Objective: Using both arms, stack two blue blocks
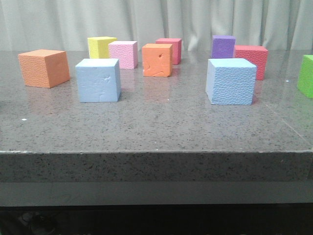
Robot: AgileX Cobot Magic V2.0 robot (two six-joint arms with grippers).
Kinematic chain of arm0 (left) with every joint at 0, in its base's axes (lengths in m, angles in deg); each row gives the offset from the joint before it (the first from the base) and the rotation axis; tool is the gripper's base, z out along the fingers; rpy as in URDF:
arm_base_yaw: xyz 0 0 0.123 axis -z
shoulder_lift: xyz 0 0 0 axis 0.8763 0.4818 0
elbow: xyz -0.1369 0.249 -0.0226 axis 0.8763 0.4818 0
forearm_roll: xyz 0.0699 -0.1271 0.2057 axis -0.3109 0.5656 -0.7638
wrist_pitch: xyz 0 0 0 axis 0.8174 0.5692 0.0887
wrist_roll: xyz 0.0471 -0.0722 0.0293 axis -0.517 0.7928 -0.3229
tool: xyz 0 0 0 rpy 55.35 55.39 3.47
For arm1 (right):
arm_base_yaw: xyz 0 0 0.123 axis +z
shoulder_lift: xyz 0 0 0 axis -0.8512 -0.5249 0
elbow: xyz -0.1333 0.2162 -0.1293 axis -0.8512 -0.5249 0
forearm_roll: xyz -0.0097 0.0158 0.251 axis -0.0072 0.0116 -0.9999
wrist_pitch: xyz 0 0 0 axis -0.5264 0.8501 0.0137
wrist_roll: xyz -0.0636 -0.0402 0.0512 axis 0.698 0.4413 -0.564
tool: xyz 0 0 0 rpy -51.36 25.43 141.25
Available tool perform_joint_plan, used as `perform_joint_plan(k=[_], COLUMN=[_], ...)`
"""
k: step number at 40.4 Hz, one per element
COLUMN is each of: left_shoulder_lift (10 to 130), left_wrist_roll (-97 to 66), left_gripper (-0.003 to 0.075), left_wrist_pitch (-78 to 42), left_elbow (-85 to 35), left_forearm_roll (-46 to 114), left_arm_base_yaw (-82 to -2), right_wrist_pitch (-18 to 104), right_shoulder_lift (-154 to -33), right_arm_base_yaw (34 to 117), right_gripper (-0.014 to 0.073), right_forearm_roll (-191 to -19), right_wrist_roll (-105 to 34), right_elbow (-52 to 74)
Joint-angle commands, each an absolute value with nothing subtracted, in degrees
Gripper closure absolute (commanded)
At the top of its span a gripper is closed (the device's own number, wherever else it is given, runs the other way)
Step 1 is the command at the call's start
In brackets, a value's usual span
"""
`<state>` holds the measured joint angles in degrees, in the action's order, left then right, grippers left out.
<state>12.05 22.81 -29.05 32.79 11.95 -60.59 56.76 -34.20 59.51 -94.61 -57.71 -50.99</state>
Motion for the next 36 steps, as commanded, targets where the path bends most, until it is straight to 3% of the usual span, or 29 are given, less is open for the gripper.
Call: perform_joint_plan(k=[1,36], left_shoulder_lift=[10.8,10.8], left_wrist_roll=[23.3,23.3], left_gripper=[0.0739,0.0739], left_wrist_pitch=[-34.0,-37.5], left_elbow=[35.0,30.8], left_forearm_roll=[11.9,12.4], left_arm_base_yaw=[-60.4,-60.4], right_wrist_pitch=[61.9,62.8], right_shoulder_lift=[-33.1,-33.1], right_arm_base_yaw=[59.4,59.4], right_gripper=[0.0663,0.0663], right_forearm_roll=[-94.4,-94.4], right_wrist_roll=[-57.7,-58.2], right_elbow=[-50.9,-47.7])
